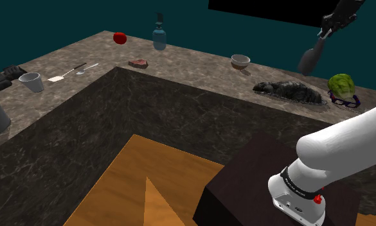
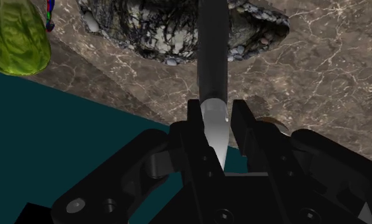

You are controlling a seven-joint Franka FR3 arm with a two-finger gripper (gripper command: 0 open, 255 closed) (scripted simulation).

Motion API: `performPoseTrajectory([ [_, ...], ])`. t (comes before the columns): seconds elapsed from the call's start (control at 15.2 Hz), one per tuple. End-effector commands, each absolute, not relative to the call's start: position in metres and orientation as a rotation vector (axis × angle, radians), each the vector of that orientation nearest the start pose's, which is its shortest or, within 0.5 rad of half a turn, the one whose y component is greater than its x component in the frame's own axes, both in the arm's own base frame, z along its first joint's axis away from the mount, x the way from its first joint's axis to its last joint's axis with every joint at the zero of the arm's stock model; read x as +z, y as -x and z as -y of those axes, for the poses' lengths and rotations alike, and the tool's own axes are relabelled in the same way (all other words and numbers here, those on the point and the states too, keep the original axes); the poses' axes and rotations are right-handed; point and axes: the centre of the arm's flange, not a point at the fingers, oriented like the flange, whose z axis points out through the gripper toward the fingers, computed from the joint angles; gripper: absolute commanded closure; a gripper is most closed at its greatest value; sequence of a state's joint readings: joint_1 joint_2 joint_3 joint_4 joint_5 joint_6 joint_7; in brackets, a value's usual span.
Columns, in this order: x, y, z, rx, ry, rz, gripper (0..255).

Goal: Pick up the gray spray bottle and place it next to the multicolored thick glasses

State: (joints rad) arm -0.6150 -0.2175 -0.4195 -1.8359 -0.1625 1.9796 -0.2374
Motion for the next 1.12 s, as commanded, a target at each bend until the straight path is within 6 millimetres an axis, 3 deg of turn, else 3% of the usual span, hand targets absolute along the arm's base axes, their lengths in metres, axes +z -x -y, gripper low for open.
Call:
performPoseTrajectory([
  [0.0,0.636,-0.216,0.479,-0.402,3.135,-1.258,255],
  [1.06,0.584,-0.035,0.575,-0.402,3.135,-1.258,255],
])
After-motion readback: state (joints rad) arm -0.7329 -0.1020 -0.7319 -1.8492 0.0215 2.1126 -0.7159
